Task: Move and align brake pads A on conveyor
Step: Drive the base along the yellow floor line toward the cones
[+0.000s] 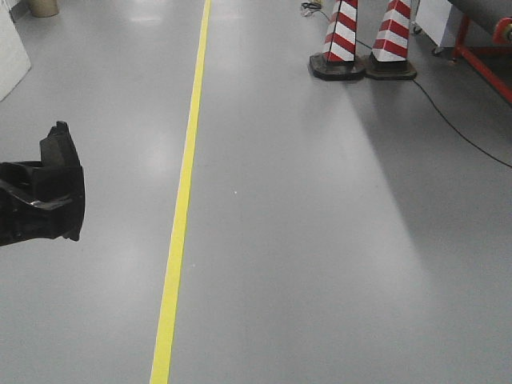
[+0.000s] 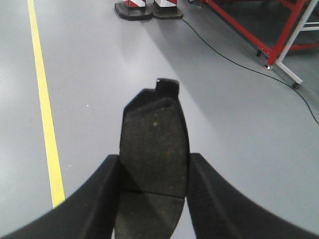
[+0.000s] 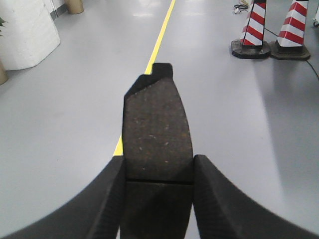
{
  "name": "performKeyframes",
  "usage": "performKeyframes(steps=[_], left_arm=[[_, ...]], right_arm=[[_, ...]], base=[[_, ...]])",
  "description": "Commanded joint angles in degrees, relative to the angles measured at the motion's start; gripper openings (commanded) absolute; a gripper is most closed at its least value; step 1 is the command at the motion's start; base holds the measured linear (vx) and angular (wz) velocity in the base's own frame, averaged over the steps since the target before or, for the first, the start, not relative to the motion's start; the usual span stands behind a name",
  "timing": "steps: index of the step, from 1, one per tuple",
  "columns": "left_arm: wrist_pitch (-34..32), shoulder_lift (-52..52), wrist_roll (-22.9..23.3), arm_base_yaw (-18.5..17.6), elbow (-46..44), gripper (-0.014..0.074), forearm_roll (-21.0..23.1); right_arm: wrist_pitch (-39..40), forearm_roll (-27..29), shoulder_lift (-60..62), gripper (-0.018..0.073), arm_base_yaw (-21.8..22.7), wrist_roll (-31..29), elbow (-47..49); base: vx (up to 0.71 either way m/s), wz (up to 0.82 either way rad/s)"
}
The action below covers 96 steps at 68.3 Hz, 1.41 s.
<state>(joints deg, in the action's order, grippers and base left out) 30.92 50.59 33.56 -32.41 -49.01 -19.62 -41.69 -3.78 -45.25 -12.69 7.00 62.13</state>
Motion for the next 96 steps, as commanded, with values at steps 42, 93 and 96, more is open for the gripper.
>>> performKeyframes(steps=[42,93,96], left_arm=[[-4.55,-0.64,0.47,-0.18,-1.73,0.0118,-1.02],[-4.52,-0.64,0.47,-0.18,-1.73,0.0118,-1.02],[-4.52,-0.64,0.47,-0.18,-1.73,0.0118,-1.02]], right_arm=[[5.10,-0.40,-0.11,0.0095,0.17,-0.46,1.67],[5.10,-0.40,-0.11,0.0095,0.17,-0.46,1.67],[5.10,-0.40,-0.11,0.0095,0.17,-0.46,1.67]], base=[[0.58,0.03],[0.60,0.01],[0.60,0.01]])
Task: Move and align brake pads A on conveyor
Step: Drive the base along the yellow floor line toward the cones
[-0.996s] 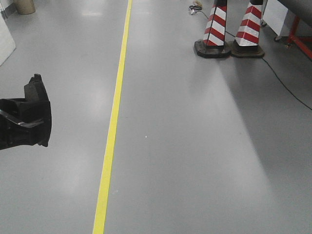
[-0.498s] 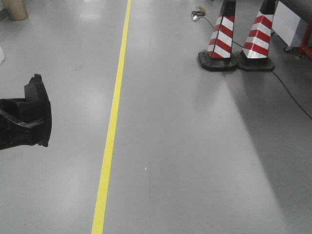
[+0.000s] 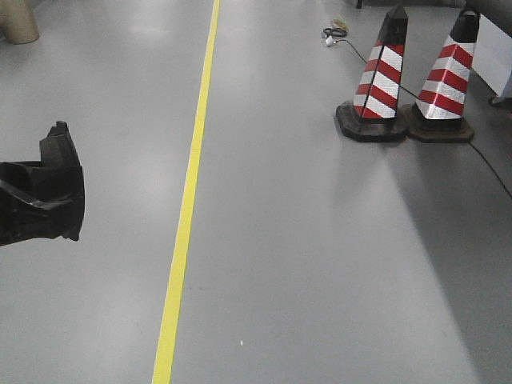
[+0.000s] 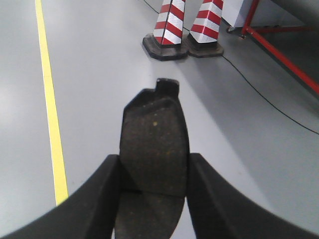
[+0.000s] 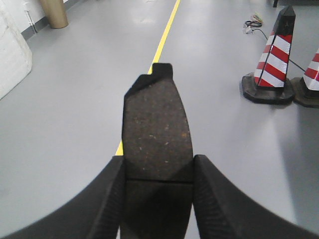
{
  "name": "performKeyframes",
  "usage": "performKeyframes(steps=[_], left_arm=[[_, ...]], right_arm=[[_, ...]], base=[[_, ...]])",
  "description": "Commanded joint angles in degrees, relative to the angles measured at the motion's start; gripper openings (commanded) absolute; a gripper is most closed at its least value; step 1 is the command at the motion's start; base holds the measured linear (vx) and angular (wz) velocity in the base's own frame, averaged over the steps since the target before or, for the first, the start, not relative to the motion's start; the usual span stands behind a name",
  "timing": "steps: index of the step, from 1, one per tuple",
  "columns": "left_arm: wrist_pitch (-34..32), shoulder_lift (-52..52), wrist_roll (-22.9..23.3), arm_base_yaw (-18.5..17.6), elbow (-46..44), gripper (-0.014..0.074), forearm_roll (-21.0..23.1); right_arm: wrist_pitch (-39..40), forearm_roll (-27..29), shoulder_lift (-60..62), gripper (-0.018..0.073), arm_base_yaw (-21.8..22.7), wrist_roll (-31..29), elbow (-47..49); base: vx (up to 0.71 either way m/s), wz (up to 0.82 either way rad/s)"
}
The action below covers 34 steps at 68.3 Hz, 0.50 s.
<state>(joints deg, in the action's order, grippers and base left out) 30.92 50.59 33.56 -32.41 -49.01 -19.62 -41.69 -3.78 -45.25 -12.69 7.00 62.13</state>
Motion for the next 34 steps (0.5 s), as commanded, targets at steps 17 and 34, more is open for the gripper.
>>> performKeyframes(steps=[17,34], left_arm=[[-4.51,-0.64,0.47,-0.18,-1.73,0.0118,-1.02],[-4.51,-0.64,0.47,-0.18,-1.73,0.0118,-1.02]], right_arm=[[5.10,-0.40,-0.11,0.0095,0.17,-0.46,1.67],[5.10,-0.40,-0.11,0.0095,0.17,-0.46,1.67]], base=[[0.61,-0.01],[0.61,-0.01]])
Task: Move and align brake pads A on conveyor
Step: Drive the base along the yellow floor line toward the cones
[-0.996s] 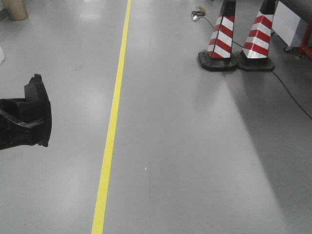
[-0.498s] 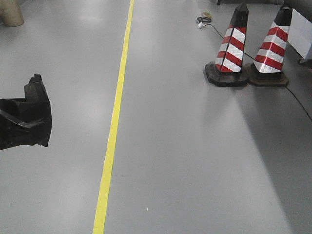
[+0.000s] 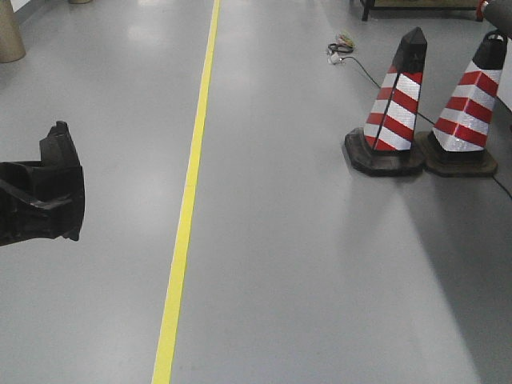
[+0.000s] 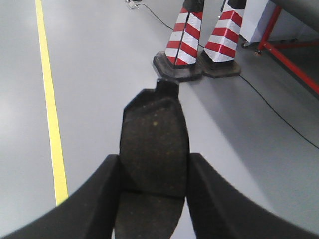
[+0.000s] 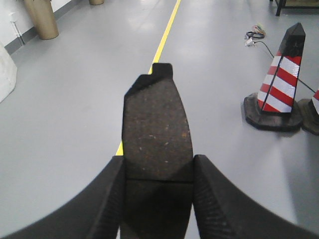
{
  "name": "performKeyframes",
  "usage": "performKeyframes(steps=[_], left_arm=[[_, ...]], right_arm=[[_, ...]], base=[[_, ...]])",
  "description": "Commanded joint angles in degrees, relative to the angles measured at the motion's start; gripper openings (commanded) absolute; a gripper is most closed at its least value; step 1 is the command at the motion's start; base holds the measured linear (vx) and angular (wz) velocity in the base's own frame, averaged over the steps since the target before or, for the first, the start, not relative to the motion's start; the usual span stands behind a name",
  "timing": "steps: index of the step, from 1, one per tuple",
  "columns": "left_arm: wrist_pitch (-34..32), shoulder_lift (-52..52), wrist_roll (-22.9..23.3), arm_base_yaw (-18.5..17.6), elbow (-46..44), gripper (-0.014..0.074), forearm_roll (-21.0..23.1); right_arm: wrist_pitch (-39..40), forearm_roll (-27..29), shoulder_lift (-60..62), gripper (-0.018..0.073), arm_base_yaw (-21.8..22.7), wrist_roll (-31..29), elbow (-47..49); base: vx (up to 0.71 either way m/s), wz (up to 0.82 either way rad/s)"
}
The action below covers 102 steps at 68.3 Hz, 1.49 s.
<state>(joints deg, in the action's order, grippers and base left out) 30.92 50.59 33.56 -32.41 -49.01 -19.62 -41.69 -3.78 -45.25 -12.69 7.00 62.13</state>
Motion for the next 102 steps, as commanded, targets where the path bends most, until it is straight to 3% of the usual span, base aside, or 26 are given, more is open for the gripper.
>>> performKeyframes(steps=[1,102], left_arm=[[-4.51,-0.64,0.47,-0.18,-1.73,0.0118,-1.02],[-4.34,-0.64,0.47,-0.18,-1.73,0.0118,-1.02]], right_arm=[[5.10,-0.40,-0.11,0.0095,0.17,-0.46,1.67],[5.11,-0.40,-0.11,0.0095,0.17,-0.46,1.67]], base=[[0.61,0.00],[0.55,-0.05]])
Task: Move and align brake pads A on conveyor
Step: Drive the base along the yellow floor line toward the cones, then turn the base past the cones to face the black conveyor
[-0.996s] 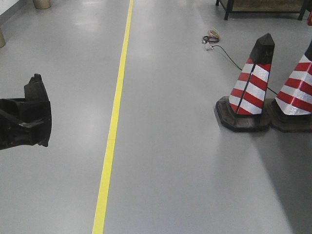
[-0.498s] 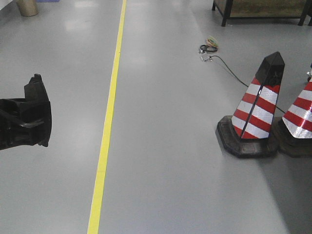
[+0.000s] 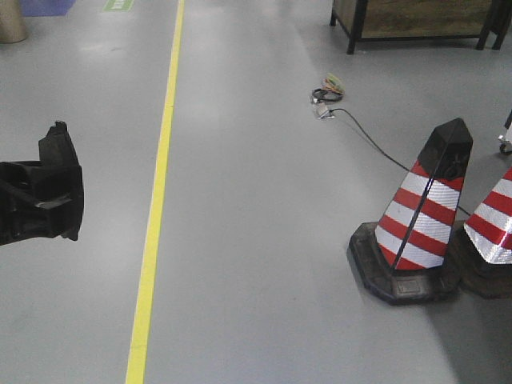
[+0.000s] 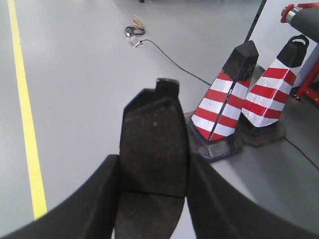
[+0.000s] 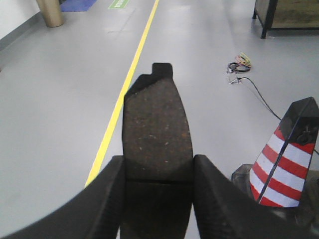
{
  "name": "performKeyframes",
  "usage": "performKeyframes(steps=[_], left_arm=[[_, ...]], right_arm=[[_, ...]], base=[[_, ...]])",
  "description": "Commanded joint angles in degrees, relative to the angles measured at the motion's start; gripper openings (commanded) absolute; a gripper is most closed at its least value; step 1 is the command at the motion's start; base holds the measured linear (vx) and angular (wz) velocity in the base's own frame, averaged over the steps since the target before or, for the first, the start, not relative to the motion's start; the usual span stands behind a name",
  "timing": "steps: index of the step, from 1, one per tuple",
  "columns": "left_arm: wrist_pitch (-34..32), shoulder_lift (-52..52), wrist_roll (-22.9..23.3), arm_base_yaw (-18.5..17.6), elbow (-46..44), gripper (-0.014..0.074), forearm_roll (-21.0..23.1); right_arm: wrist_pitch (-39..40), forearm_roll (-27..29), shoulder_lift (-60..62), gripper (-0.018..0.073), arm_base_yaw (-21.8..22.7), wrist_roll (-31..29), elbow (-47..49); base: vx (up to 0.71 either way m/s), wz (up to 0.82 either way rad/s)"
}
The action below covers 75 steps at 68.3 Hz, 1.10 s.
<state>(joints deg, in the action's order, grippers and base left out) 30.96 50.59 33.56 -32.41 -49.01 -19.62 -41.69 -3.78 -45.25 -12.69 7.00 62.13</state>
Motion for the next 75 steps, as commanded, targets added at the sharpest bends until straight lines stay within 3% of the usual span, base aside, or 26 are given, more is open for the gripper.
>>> performKeyframes(steps=[1,75], left_arm=[[-4.38,-0.64,0.47,-0.18,-1.73,0.0118,-1.02],[-4.38,-0.64,0.47,-0.18,-1.73,0.0118,-1.02]], right_arm=[[5.11,-0.40,-0.11,0.0095,0.17,-0.46,1.67],[5.11,-0.40,-0.11,0.0095,0.17,-0.46,1.67]], base=[[0.45,-0.19],[0.34,-0.40]])
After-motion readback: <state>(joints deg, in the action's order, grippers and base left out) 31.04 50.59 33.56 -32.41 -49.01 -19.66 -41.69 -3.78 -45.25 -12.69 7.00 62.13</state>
